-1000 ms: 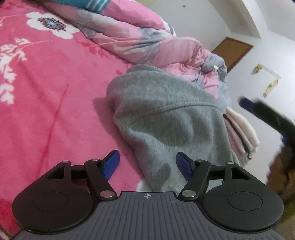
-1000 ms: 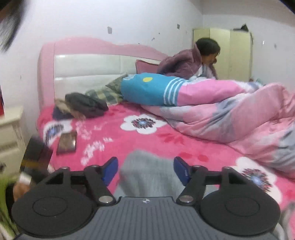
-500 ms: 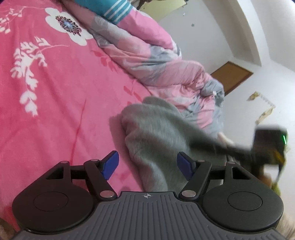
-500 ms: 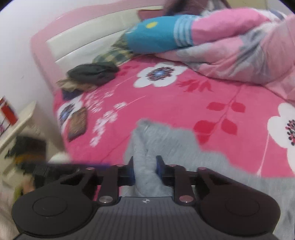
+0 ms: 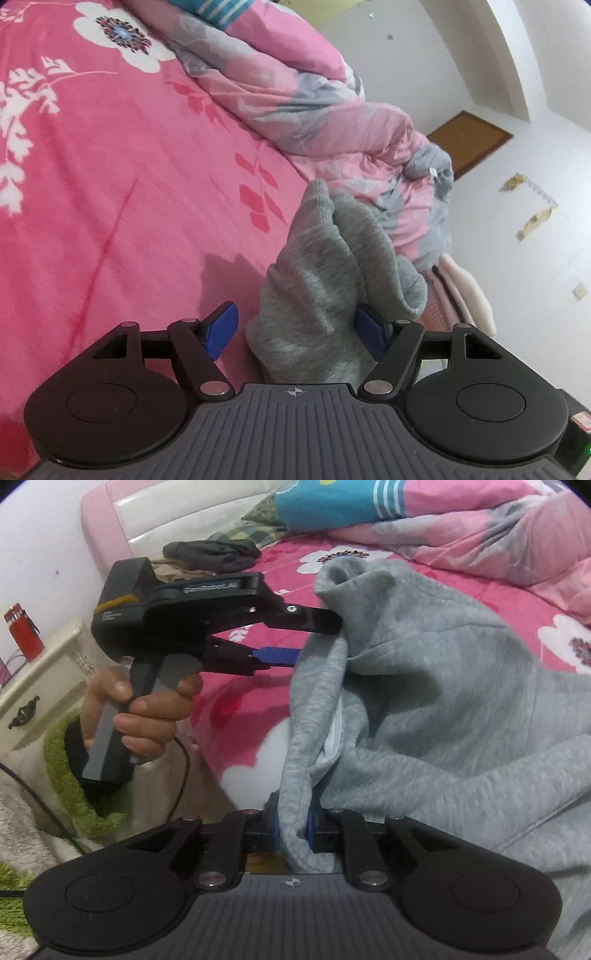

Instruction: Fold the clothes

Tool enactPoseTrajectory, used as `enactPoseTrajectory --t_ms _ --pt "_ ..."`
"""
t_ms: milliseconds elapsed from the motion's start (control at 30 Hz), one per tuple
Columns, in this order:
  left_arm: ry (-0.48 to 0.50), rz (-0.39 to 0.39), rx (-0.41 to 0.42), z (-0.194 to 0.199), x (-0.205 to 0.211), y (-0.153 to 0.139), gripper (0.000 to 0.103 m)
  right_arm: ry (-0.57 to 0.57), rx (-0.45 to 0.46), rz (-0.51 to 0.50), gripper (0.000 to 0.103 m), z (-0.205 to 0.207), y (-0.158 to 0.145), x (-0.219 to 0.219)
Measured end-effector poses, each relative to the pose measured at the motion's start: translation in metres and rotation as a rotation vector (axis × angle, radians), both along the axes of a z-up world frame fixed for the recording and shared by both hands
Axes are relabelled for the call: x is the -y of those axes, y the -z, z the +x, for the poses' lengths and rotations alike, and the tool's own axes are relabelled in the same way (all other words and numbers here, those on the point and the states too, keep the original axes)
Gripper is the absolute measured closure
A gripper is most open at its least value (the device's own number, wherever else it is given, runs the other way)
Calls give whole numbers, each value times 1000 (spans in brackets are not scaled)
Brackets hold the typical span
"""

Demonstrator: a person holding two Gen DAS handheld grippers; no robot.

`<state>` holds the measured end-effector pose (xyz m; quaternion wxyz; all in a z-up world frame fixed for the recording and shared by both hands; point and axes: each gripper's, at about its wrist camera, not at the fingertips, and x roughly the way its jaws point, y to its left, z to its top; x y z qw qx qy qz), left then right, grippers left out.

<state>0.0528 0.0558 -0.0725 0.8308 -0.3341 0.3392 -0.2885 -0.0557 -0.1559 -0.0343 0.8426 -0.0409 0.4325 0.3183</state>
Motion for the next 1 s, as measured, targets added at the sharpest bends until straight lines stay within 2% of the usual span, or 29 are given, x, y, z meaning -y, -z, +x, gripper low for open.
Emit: enactPoseTrajectory --t_ms 33,133,200,233,267,367,433,500,633,700,767,867,1000 --pt "1 9 3 -1 2 1 33 -7 1 -3 89 -3 -1 0" --pt "-5 38 19 -3 3 0 34 -90 62 -102 83 -8 -18 -9" --pt "-8 47 24 -2 3 0 35 -126 132 -133 71 -5 -41 -12" --pt "-8 49 26 -2 2 0 35 -132 202 -113 57 -3 -57 -9" --pt "-7 50 27 -1 2 1 35 -135 269 -93 51 -1 -72 -6" --pt "-7 56 31 -2 1 3 35 -93 409 -68 48 18 -97 -3" --pt "-6 62 35 -4 0 3 35 -78 461 -103 48 38 -100 -9" --pt "-4 67 36 -5 -2 3 35 -96 465 -130 48 57 -93 -17" --pt "-9 73 30 -7 -10 5 35 -196 400 -122 47 79 -72 -30" --pt "-12 70 36 -8 -15 4 35 -200 373 -135 50 87 -61 -32" --pt "-15 62 47 -10 -19 1 35 -164 350 -157 85 92 -52 -32" --pt "-25 6 64 -8 -24 -6 33 -54 320 -76 90 89 -53 -12" --pt "-35 -75 60 2 -19 -15 33 68 309 2 93 64 -51 12"
